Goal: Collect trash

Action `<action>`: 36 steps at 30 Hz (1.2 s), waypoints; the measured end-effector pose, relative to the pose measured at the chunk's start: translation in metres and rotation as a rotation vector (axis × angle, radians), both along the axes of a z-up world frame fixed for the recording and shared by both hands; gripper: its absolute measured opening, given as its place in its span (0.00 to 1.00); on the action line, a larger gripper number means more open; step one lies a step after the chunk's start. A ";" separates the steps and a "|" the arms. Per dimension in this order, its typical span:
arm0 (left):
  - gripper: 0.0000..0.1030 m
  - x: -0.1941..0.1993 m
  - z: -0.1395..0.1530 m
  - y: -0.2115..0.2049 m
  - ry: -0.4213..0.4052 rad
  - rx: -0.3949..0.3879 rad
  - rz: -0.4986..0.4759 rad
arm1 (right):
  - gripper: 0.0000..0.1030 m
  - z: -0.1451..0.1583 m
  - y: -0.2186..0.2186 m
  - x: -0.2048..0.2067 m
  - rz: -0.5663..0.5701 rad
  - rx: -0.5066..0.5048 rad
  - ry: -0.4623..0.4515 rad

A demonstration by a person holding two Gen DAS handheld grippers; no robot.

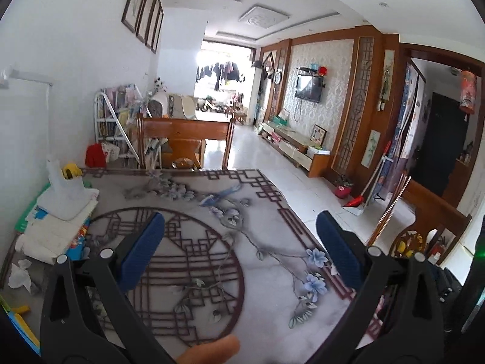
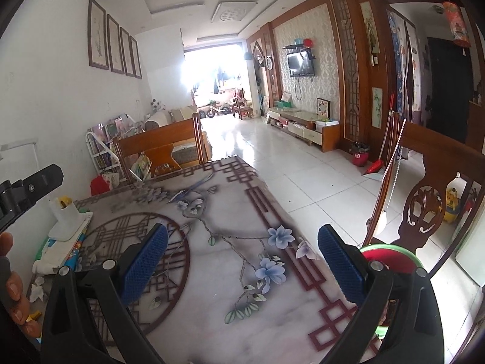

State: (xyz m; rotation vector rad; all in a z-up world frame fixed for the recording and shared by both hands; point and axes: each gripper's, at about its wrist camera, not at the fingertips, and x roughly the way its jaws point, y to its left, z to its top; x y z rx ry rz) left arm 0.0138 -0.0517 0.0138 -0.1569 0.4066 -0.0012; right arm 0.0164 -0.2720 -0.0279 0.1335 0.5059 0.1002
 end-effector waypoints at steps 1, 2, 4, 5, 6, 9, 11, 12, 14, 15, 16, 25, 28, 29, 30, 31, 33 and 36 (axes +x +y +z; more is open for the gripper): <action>0.95 0.002 -0.002 0.001 0.016 -0.012 -0.006 | 0.93 -0.001 0.000 0.001 0.000 0.000 0.003; 0.95 0.004 -0.003 0.002 0.024 -0.018 -0.007 | 0.93 -0.002 0.000 0.001 0.000 -0.001 0.008; 0.95 0.007 -0.005 0.005 0.043 -0.030 -0.006 | 0.93 -0.003 0.001 0.001 -0.001 -0.006 0.014; 0.95 0.007 -0.006 0.006 0.049 -0.032 -0.006 | 0.93 -0.003 0.001 0.001 -0.002 -0.009 0.017; 0.95 0.008 -0.007 0.007 0.057 -0.034 -0.006 | 0.93 -0.004 0.001 0.002 -0.005 -0.012 0.023; 0.95 0.012 -0.010 0.009 0.103 -0.051 -0.013 | 0.93 -0.006 0.000 0.005 -0.007 -0.010 0.041; 0.95 0.012 -0.011 0.010 0.109 -0.066 -0.008 | 0.93 -0.006 0.000 0.005 -0.007 -0.001 0.043; 0.95 0.012 -0.010 0.011 0.109 -0.069 -0.007 | 0.93 -0.006 0.001 0.005 -0.006 -0.001 0.042; 0.95 0.012 -0.010 0.011 0.110 -0.070 -0.007 | 0.93 -0.006 0.002 0.004 -0.002 -0.010 0.042; 0.95 0.012 -0.010 0.011 0.109 -0.070 -0.006 | 0.93 -0.006 0.002 0.005 0.000 -0.014 0.043; 0.95 0.012 -0.010 0.012 0.109 -0.070 -0.004 | 0.93 -0.006 0.003 0.005 0.002 -0.018 0.046; 0.95 0.015 -0.013 0.015 0.135 -0.082 0.008 | 0.93 -0.010 0.004 0.006 0.004 -0.009 0.066; 0.95 0.016 -0.013 0.015 0.138 -0.079 0.009 | 0.93 -0.011 0.004 0.007 0.006 -0.009 0.069; 0.95 0.016 -0.013 0.015 0.138 -0.081 0.008 | 0.93 -0.011 0.004 0.008 0.007 -0.010 0.070; 0.95 0.016 -0.013 0.015 0.140 -0.081 0.008 | 0.93 -0.012 0.005 0.008 0.010 -0.011 0.073; 0.95 0.016 -0.014 0.015 0.143 -0.081 0.008 | 0.93 -0.012 0.005 0.009 0.012 -0.013 0.075; 0.95 0.017 -0.016 0.017 0.146 -0.079 0.011 | 0.93 -0.014 0.006 0.009 0.017 -0.016 0.081; 0.95 0.017 -0.016 0.018 0.148 -0.078 0.012 | 0.93 -0.017 0.007 0.011 0.021 -0.017 0.092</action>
